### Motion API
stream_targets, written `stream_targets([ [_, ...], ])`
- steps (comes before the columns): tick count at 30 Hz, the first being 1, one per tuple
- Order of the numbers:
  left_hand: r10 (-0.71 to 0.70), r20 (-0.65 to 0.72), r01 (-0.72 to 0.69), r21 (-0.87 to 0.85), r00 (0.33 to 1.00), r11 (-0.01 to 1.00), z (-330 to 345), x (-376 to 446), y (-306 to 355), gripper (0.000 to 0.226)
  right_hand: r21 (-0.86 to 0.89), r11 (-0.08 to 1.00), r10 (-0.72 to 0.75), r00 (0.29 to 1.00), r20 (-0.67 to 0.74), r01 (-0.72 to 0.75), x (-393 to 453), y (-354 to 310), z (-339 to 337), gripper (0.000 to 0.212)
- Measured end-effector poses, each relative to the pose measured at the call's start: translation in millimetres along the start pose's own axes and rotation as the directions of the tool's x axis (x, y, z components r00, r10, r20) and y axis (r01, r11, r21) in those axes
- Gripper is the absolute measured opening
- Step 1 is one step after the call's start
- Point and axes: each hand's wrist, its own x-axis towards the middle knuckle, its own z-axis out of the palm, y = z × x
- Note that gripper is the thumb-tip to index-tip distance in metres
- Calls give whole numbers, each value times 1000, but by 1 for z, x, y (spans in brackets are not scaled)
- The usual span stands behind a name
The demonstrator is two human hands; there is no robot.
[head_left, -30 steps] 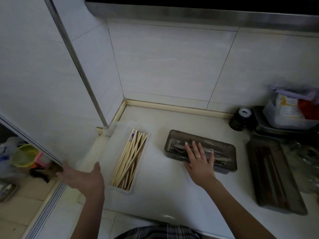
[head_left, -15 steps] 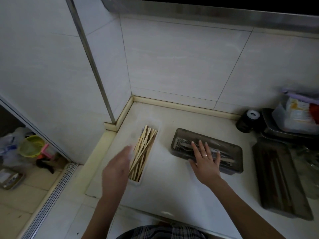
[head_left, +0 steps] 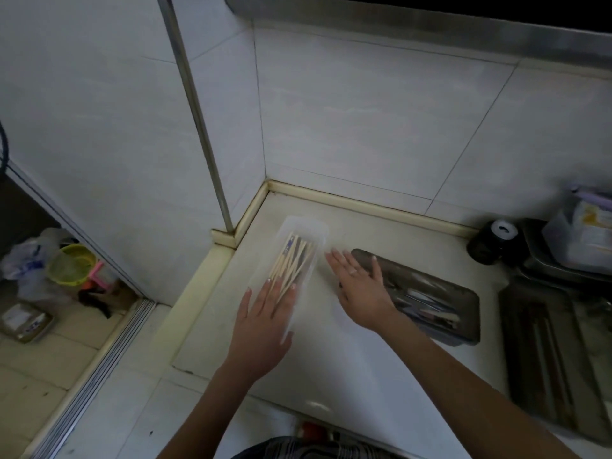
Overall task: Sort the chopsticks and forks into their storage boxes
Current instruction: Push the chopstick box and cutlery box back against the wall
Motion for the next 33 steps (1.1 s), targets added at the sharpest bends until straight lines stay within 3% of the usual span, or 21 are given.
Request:
stream_targets([
  [10, -30, 76, 30, -1, 997, 1000, -2, 7, -1, 85, -91, 995, 46, 986, 158, -32, 55, -17, -4, 84],
  [19, -212, 122, 204, 76, 970, 976, -5, 39, -11, 93, -209, 978, 25, 996, 83, -7, 70, -22, -11, 70],
  [23, -183, 101, 168, 143, 978, 975, -7, 62, -23, 88, -257, 966, -22, 999, 33, 30, 71, -8, -15, 67],
  [26, -37, 84, 19, 200, 996, 980, -3, 84, -43, 80, -241, 969, -55, 999, -2, 53, 75, 10, -21, 56],
  [28, -21, 103, -1, 210, 994, 978, -3, 99, -51, 64, -227, 973, -55, 998, -13, 51, 77, 20, -25, 52],
  [30, -42, 155, 5, 235, 987, 972, -9, 124, -55, 67, -178, 984, -21, 1000, -13, 19, 79, 26, -23, 51],
  [33, -178, 332, 83, 283, 926, 956, -14, 159, -54, 90, -16, 997, 69, 998, 7, -69, 82, 36, -18, 58],
])
